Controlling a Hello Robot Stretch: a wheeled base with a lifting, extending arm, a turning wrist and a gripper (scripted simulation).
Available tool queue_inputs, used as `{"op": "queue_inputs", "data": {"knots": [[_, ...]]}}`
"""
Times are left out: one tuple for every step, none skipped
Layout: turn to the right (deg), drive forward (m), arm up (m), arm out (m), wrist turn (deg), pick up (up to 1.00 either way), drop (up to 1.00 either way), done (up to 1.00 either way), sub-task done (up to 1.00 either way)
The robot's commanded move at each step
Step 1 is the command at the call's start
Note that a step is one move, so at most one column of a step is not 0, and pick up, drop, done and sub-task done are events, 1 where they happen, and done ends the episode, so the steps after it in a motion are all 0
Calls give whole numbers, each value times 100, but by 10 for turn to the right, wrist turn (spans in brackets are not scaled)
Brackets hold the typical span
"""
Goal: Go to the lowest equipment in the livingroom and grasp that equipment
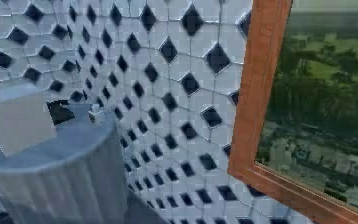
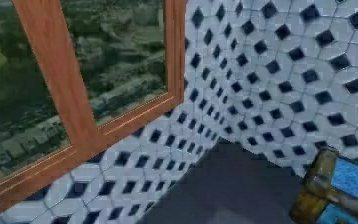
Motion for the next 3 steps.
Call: {"op": "queue_inputs", "data": {"knots": [[-450, 0, 0, 0, 0, 0, 0, 0, 0], [-450, 0, 0, 0, 0, 0, 0, 0, 0], [-420, 0, 0, 0, 0, 0, 0, 0, 0]]}}
